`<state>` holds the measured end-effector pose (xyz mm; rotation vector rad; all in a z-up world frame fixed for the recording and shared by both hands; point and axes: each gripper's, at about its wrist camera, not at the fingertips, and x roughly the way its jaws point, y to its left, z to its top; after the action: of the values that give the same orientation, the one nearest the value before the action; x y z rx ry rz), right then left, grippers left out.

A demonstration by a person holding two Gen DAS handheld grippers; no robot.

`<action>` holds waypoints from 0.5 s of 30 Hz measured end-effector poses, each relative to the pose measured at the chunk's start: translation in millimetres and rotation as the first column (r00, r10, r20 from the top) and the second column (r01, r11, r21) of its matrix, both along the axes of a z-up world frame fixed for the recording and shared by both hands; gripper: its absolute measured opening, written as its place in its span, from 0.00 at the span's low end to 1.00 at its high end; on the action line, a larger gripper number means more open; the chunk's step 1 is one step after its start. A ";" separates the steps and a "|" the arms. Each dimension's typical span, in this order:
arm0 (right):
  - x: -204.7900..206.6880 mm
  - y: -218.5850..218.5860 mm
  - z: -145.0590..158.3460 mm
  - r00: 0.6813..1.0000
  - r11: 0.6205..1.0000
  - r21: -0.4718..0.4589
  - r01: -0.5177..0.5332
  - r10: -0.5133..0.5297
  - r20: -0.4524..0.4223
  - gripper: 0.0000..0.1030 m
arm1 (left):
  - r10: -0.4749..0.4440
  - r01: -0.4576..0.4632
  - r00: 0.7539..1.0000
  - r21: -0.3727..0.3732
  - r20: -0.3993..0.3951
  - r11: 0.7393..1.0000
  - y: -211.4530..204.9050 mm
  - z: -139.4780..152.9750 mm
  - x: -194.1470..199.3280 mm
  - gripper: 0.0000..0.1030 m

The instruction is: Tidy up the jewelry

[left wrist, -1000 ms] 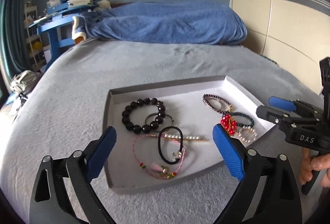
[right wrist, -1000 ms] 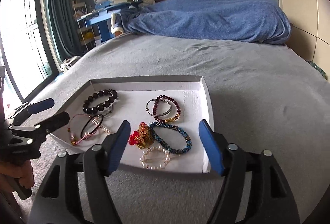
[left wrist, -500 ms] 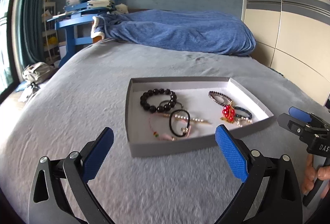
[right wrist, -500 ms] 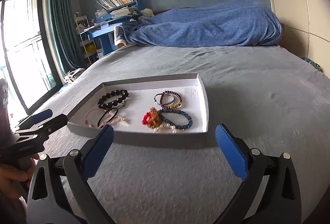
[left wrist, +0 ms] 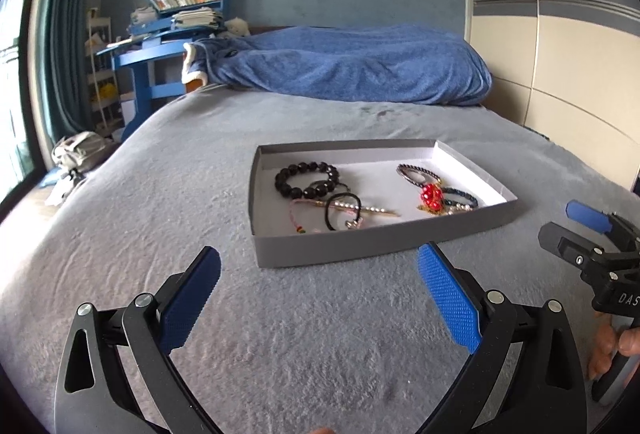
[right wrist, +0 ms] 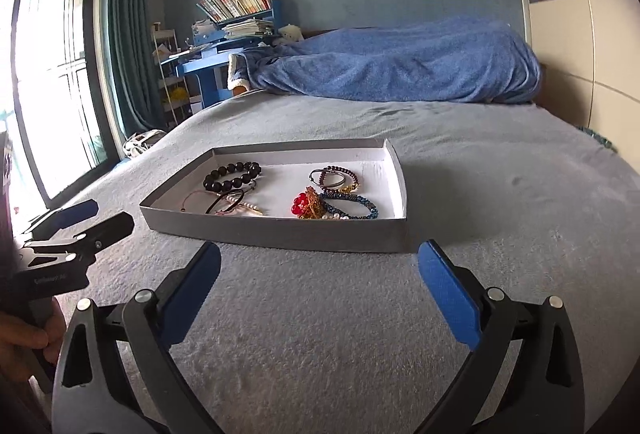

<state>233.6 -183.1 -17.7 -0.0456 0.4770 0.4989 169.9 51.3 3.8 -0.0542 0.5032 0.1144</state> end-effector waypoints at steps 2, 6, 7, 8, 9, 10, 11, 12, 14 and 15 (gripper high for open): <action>-2.9 0.9 0.2 1.000 1.000 -0.007 0.003 -0.003 0.012 0.95 | -0.008 0.008 1.000 0.013 0.009 1.000 -2.9 0.9 -1.5 0.95; -5.7 0.8 1.3 1.000 1.000 -0.009 0.007 -0.007 0.027 0.95 | -0.010 0.010 1.000 0.003 0.015 1.000 -1.2 1.6 -2.1 0.95; -6.1 0.9 1.4 1.000 1.000 -0.009 0.007 -0.007 0.028 0.95 | -0.008 0.008 1.000 0.000 0.017 1.000 -0.7 1.8 -2.6 0.95; -6.0 1.1 1.2 1.000 1.000 -0.009 0.007 -0.007 0.027 0.95 | -0.006 0.006 1.000 -0.004 0.021 1.000 0.0 2.1 -3.2 0.95; -6.3 0.9 1.2 1.000 1.000 -0.009 0.007 -0.007 0.027 0.95 | -0.005 0.005 1.000 -0.006 0.023 1.000 0.5 2.2 -3.7 0.95; -6.5 0.8 1.3 1.000 1.000 -0.010 0.006 -0.006 0.028 0.95 | -0.004 0.004 1.000 -0.006 0.024 1.000 0.7 2.1 -4.0 0.95; -7.3 1.1 1.1 1.000 1.000 -0.012 0.006 -0.005 0.029 0.95 | -0.005 0.005 1.000 -0.006 0.023 1.000 0.4 1.8 -3.7 0.95; -8.0 1.3 1.0 1.000 1.000 -0.014 0.005 -0.004 0.029 0.95 | -0.006 0.006 1.000 -0.004 0.022 1.000 0.0 1.7 -3.5 0.95; -7.8 1.0 0.7 1.000 1.000 -0.014 0.003 -0.002 0.031 0.95 | -0.007 0.007 1.000 0.000 0.020 1.000 -0.8 1.7 -2.9 0.95; -8.3 0.7 0.5 1.000 1.000 -0.013 0.003 -0.002 0.031 0.95 | -0.007 0.007 1.000 0.001 0.021 1.000 -1.2 2.0 -3.1 0.95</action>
<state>225.3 -182.4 -17.2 -0.0655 0.4500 0.4921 166.8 50.1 5.8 -0.0523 0.4826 0.1071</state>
